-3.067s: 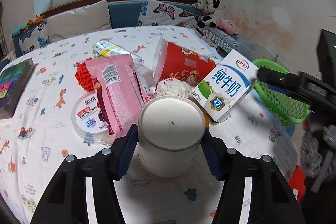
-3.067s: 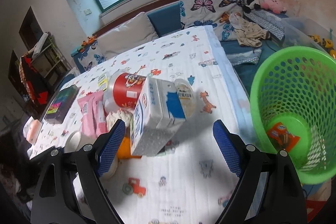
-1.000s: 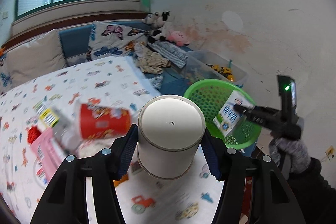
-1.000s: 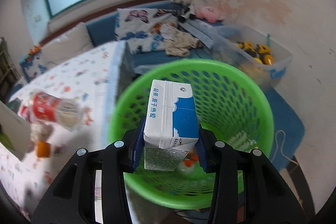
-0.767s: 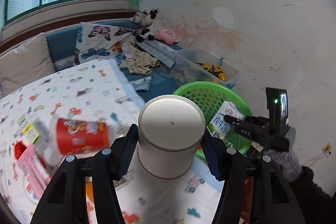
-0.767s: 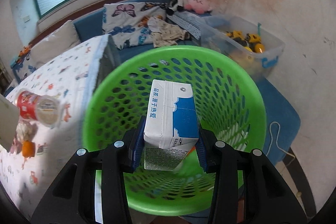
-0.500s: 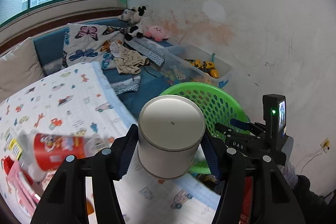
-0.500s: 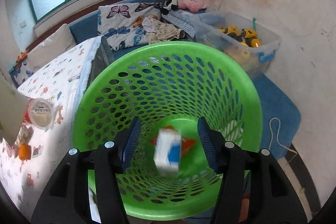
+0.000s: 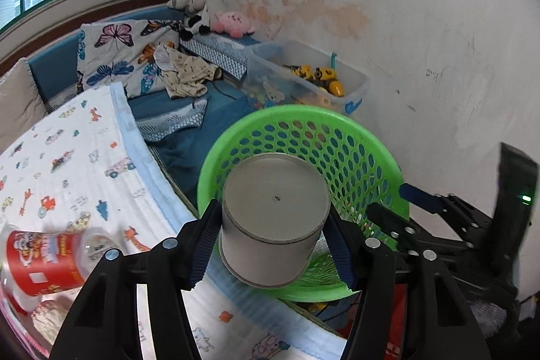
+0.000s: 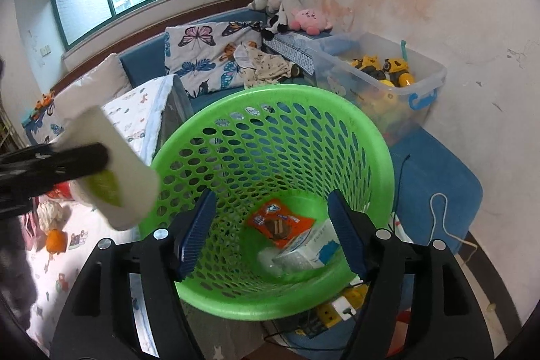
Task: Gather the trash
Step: 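Drop the milk carton from the right gripper and the paper cup from the left gripper into the basket, then return to the bed and grasp the pink wrapper with the left gripper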
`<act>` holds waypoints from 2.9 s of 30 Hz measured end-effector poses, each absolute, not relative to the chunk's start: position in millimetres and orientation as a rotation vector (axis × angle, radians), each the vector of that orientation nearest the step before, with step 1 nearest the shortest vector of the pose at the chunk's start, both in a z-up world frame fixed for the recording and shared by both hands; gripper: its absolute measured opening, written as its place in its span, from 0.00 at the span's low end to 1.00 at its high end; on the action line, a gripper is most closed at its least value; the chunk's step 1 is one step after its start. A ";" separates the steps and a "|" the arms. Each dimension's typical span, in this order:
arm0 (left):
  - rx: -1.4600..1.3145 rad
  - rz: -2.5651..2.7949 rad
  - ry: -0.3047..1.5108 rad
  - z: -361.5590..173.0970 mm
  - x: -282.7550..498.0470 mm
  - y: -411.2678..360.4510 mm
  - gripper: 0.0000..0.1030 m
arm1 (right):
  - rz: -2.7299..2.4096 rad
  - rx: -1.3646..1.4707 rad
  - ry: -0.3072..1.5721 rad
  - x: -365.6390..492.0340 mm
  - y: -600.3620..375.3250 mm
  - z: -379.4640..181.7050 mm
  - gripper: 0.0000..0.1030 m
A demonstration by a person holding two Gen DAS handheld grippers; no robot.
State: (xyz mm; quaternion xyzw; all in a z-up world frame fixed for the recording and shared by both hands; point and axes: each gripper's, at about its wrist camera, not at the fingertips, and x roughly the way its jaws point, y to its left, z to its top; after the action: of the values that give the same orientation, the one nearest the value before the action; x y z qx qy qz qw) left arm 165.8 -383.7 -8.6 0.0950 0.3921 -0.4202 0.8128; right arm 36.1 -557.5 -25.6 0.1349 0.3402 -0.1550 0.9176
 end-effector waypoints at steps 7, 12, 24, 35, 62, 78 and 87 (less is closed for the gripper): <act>0.206 -0.901 0.879 -23.3 168.1 -395.7 0.56 | -0.319 0.303 0.686 24.5 -557.9 -23.7 0.69; 0.200 -0.910 0.881 -26.7 166.9 -397.9 0.68 | -0.327 0.319 0.680 17.8 -560.3 -23.1 0.70; 0.141 -0.895 0.846 -14.1 156.3 -356.0 0.68 | -0.308 0.338 0.656 5.3 -545.2 -16.2 0.71; 0.073 -0.772 0.797 -4.6 143.4 -260.9 0.68 | -0.228 0.318 0.655 10.8 -499.0 -12.1 0.73; -0.139 -0.170 0.881 -50.1 217.7 -67.9 0.80 | 0.015 0.214 0.688 64.3 -392.8 -5.7 0.74; -0.167 -0.153 0.975 -73.5 242.3 -63.0 0.67 | 0.112 0.168 0.737 94.4 -363.9 -19.1 0.76; -0.164 -0.188 0.963 -69.6 239.0 -59.7 0.46 | 0.188 0.163 0.802 135.0 -361.2 -40.2 0.76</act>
State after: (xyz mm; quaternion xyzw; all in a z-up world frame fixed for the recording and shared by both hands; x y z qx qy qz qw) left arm 239.0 -59.7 -69.6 -0.0785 0.4618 -0.0902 0.8789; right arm 135.0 -361.2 -40.2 0.0790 0.3892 0.0913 0.9132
